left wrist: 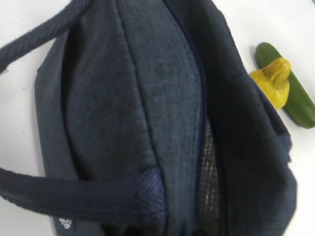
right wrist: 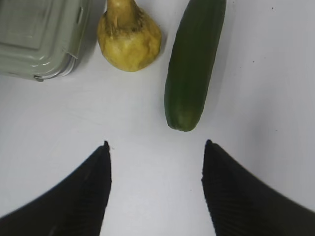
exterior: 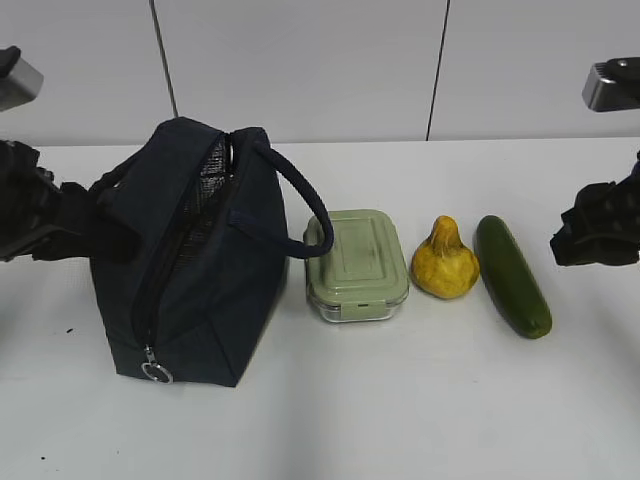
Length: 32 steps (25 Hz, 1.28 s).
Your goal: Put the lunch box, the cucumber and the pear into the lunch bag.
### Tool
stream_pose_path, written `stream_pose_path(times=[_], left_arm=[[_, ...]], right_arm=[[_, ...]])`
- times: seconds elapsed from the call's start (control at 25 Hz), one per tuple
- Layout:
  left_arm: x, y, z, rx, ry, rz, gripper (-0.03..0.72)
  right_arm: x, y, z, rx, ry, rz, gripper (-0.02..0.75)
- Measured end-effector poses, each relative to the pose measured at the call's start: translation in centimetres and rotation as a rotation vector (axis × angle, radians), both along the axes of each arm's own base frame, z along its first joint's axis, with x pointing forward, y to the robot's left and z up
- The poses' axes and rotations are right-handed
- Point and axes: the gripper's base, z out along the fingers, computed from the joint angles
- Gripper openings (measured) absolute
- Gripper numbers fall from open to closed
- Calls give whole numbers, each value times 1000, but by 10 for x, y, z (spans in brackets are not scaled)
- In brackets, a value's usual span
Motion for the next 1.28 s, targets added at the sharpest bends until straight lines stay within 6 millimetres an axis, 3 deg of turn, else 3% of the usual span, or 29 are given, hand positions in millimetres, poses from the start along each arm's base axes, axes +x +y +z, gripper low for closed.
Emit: stream_pose_path(times=[0.08,0.2,0.52,0.8,0.96,1.12,1.28], left_arm=[[2,1,-1,15,-16,11,68],[3,3,-1,37,-30,11,-7],[4,3,-1,38,-40,21,-17],[5,3,-1,39,-42,23,-18],[5,3,-1,39,-43,24,-18],[5,3,-1,40,-43,23,-18],[5,3,-1,40,-43,23,-18]], right_arm=[[4,0,-4,-6,4,7,458],[15,2,-12,-13,-1,12,458],[68,9,-35,-21,19,12,458],[128,9,-34,-63,20,-45,520],[160,0,-41,-61,138,-145,527],[189,-3,-63,-79,249,-162,532],[203,-1,-76,-86,299,-163,533]])
